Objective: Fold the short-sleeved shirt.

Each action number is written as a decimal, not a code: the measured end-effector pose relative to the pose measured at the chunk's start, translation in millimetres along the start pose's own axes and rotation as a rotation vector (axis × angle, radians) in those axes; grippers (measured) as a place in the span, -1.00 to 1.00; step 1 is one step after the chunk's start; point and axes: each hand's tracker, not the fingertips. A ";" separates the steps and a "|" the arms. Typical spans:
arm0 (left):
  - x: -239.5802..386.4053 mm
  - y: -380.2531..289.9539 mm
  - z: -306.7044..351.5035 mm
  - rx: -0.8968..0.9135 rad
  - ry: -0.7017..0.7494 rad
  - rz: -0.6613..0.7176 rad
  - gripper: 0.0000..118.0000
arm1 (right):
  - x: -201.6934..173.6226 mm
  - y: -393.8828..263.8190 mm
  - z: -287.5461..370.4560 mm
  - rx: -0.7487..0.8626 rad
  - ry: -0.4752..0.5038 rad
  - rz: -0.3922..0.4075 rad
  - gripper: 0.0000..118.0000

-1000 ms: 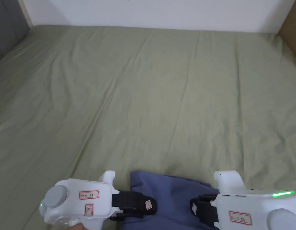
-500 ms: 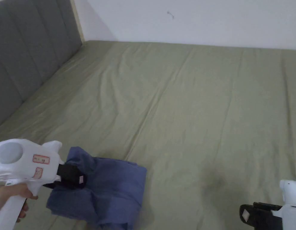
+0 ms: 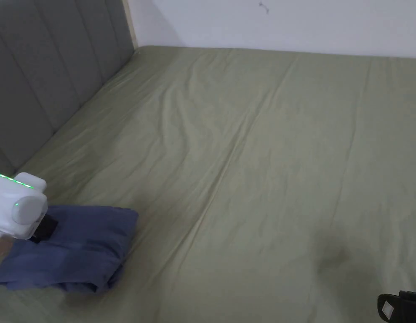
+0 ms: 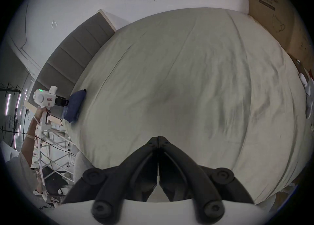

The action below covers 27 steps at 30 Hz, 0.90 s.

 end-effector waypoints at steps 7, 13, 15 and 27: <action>-8.2 -18.0 59.9 0.096 -0.419 0.373 0.19 | 10.1 -6.0 3.4 0.011 0.022 -0.030 -1.00; 46.7 -54.1 113.3 0.119 -0.680 0.415 -1.00 | 20.7 -19.5 16.2 0.036 -0.032 -0.004 -1.00; 72.7 -67.0 135.9 0.152 -0.672 0.412 -1.00 | 23.5 -23.5 21.2 0.046 -0.013 -0.011 -1.00; 157.6 -106.2 288.5 0.570 -0.518 0.366 -1.00 | 52.8 -33.8 48.8 0.323 -0.068 -0.044 -1.00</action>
